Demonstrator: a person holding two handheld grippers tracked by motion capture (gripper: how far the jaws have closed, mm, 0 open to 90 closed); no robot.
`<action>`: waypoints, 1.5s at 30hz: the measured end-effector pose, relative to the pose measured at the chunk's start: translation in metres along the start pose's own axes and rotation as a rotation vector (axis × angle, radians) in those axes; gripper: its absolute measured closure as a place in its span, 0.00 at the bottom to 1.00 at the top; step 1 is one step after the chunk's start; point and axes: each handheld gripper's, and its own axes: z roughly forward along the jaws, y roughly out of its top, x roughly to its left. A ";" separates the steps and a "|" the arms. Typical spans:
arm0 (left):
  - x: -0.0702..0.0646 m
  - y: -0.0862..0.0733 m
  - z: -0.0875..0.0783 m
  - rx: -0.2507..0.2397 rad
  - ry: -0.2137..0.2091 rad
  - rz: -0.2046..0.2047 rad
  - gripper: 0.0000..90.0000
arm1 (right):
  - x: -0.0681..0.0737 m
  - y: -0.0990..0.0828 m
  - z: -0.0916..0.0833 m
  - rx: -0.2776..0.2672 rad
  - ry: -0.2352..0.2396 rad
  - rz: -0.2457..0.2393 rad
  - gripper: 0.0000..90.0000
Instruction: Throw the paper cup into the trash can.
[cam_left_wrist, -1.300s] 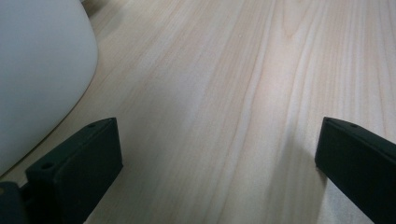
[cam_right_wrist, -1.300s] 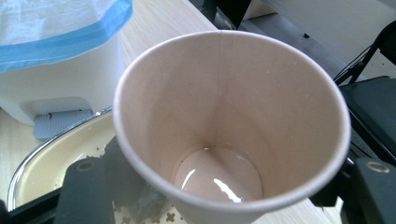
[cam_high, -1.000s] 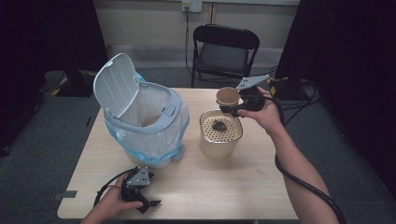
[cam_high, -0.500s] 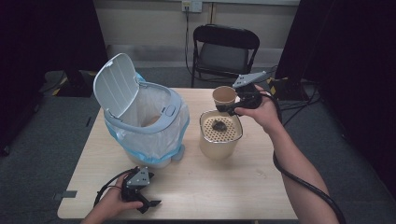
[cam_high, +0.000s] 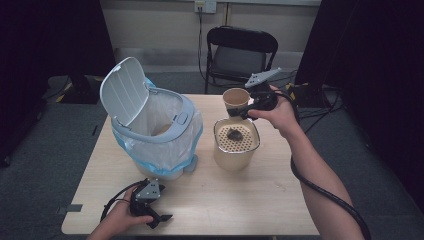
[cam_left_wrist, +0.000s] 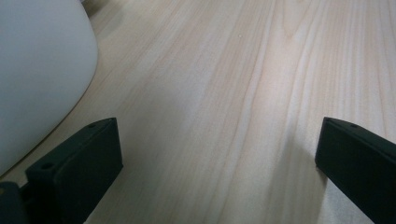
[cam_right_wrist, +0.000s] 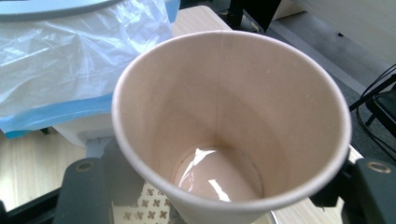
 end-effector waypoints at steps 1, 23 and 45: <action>0.000 0.000 0.000 -0.008 -0.004 -0.002 0.00 | 0.000 0.000 0.000 0.000 0.000 0.000 0.33; 0.000 0.000 0.000 0.002 0.000 0.001 0.00 | 0.014 0.042 -0.001 0.017 0.053 -0.050 0.33; 0.000 0.000 0.000 0.001 0.002 0.000 0.00 | 0.033 0.080 0.000 0.006 0.107 -0.099 0.32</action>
